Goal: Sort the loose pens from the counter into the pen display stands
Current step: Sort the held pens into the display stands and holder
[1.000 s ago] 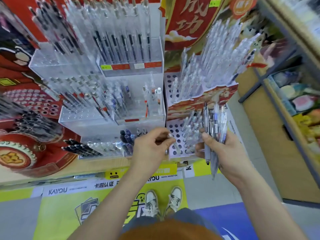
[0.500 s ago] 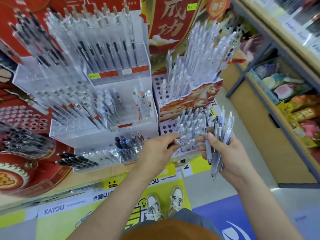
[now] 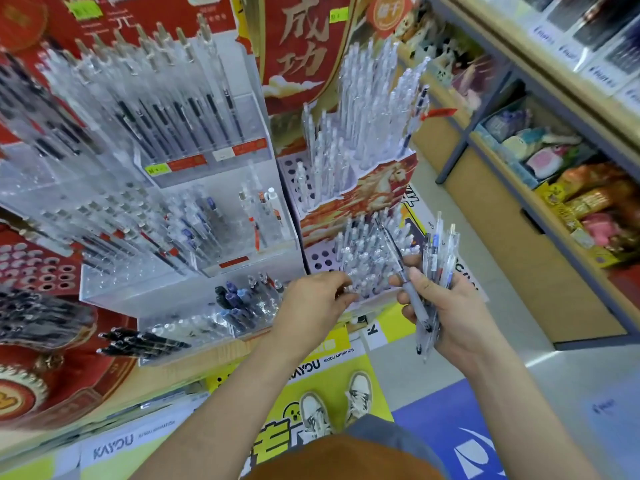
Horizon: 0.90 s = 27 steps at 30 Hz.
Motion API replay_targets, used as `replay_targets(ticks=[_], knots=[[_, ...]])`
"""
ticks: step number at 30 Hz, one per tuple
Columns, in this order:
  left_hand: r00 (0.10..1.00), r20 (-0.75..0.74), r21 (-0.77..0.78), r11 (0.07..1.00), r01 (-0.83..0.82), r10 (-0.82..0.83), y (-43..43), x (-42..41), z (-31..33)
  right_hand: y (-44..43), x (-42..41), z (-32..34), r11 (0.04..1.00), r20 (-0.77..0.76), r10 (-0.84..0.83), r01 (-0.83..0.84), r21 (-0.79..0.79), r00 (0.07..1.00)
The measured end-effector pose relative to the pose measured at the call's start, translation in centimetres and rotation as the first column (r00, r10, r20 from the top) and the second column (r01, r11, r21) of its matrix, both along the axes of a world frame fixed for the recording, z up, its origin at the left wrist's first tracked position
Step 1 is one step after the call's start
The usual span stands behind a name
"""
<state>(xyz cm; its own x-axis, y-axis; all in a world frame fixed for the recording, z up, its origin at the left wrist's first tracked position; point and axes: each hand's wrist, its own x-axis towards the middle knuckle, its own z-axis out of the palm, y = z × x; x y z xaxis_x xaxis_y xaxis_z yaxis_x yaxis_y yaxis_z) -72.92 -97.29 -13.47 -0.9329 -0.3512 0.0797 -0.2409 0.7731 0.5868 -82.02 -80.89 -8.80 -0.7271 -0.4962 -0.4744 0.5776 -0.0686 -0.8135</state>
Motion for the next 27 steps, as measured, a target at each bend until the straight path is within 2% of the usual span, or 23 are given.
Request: replay_targets(ticks=[5, 11, 15, 16, 17, 19, 20, 21, 22, 27], knots=[[0.995, 0.056, 0.031, 0.996, -0.08, 0.078, 0.1, -0.2, 0.0, -0.7, 0.8, 0.2, 0.998, 0.002, 0.052, -0.052, -0.029, 0.999], [0.983, 0.184, 0.088, 0.996, -0.024, 0.007, -0.4, 0.4, 0.0, -1.8, 1.7, 0.4, 0.993, 0.054, 0.092, -0.088, -0.08, 0.994], [0.978, 0.142, 0.231, 0.955, -0.184, 0.154, -0.8, 1.8, 1.7, -2.1, 1.8, 0.4, 0.994, 0.058, 0.103, -0.101, -0.036, 0.993], [0.972, 0.11, 0.331, 0.915, -0.232, 0.207, -0.9, 2.2, 2.5, -2.3, 1.8, 0.6, 0.993, 0.05, 0.117, -0.115, -0.032, 0.992], [0.964, 0.076, 0.482, 0.837, -0.26, 0.255, -1.0, 2.5, 3.6, -2.4, 1.9, 0.8, 0.99, 0.038, 0.14, -0.139, -0.032, 0.989], [0.946, 0.02, 0.787, 0.579, -0.215, 0.325, -1.1, 3.0, 6.1, -2.9, 2.0, 1.3, 0.979, 0.01, 0.203, -0.202, -0.029, 0.979], [0.937, -0.004, 0.864, 0.473, -0.173, 0.349, -1.3, 3.2, 7.3, -3.2, 2.1, 1.7, 0.97, -0.005, 0.24, -0.241, -0.024, 0.971], [0.929, -0.025, 0.898, 0.417, -0.142, 0.37, -1.5, 3.5, 8.4, -3.6, 2.1, 2.1, 0.96, -0.021, 0.278, -0.279, -0.016, 0.96], [0.921, -0.043, 0.91, 0.395, -0.124, 0.388, -1.8, 3.7, 9.4, -4.1, 2.2, 2.4, 0.949, -0.037, 0.314, -0.314, -0.006, 0.949], [0.895, -0.123, 0.898, 0.433, -0.085, 0.429, -3.3, 4.7, 11.8, -7.1, 3.1, 4.4, 0.889, -0.085, 0.458, -0.458, 0.015, 0.885]])
